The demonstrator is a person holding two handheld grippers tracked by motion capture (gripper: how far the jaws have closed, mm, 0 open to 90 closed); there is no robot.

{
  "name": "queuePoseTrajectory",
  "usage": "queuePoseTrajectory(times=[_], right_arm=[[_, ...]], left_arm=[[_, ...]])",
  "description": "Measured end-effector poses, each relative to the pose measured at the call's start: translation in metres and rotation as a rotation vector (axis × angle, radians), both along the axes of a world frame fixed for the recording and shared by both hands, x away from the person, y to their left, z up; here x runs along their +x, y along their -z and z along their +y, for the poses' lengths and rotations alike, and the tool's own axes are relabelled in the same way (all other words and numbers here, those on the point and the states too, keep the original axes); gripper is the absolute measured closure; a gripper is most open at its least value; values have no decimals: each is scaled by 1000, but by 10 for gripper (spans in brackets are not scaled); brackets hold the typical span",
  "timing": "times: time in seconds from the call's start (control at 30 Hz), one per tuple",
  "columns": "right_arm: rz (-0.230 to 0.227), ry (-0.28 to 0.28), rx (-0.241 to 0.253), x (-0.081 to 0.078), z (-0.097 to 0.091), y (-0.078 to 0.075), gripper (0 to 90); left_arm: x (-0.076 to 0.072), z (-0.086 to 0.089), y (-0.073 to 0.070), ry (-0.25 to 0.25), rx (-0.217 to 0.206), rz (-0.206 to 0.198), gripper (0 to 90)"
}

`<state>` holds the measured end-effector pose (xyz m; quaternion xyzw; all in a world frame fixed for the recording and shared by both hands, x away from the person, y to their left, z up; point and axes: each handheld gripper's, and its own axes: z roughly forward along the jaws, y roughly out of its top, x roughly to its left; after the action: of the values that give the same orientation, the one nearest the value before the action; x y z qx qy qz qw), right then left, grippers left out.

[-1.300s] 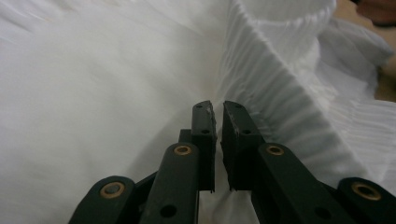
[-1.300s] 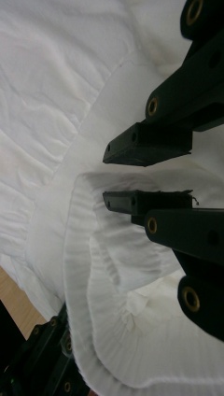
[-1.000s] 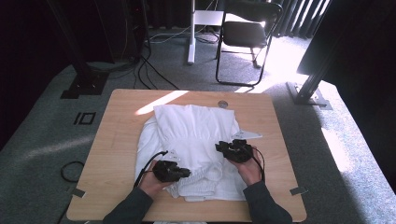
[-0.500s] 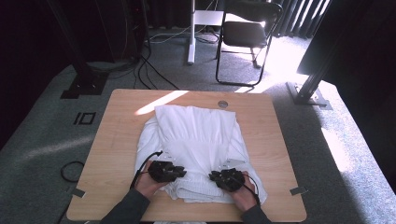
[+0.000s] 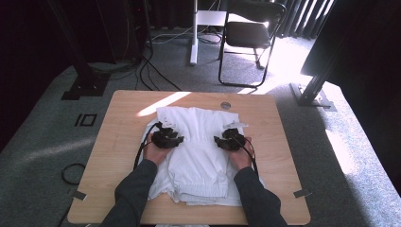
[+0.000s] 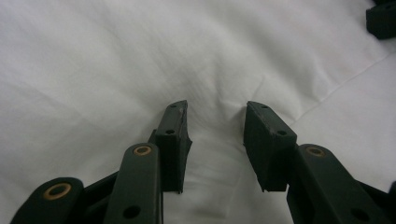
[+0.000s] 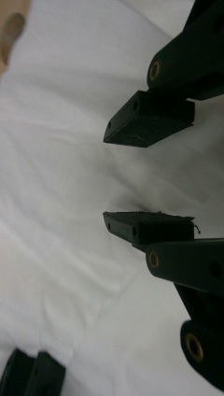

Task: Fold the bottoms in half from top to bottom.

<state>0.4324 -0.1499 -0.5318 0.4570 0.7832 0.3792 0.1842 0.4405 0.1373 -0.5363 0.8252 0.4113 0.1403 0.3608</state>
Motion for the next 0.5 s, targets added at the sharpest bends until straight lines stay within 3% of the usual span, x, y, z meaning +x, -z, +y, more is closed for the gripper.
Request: queuePoseTrajectory(times=[0.1,0.2,0.5], right_arm=[[43,6,-43,4,3,16,542],[14,9,-38,-7,3,21,543],[4,-59,-61,-64,-2,23,544]], left_arm=[[-4,3,9,1,-25,7,614],[-13,7,10,10,-48,16,616],[-79,10,12,50,-61,23,615]])
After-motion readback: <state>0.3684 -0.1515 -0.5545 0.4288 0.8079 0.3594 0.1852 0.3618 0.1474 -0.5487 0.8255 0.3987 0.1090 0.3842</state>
